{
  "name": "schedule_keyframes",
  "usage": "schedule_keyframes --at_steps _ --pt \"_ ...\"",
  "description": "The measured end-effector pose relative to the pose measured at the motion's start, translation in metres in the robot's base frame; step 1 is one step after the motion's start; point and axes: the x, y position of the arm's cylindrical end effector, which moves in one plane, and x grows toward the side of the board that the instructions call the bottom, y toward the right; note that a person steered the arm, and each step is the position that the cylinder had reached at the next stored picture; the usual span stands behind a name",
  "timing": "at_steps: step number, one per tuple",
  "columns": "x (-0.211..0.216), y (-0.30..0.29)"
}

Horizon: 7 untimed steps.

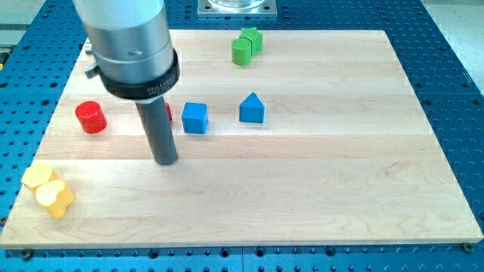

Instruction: Move your arm towards the bottom right of the heart

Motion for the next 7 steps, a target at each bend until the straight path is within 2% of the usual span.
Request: schedule_keyframes --at_steps 1,2,4,7 --pt "-0.027 0.002" --pt "-0.029 0.029" --pt "-0.047 0.044" --pt "0.036 0.055"
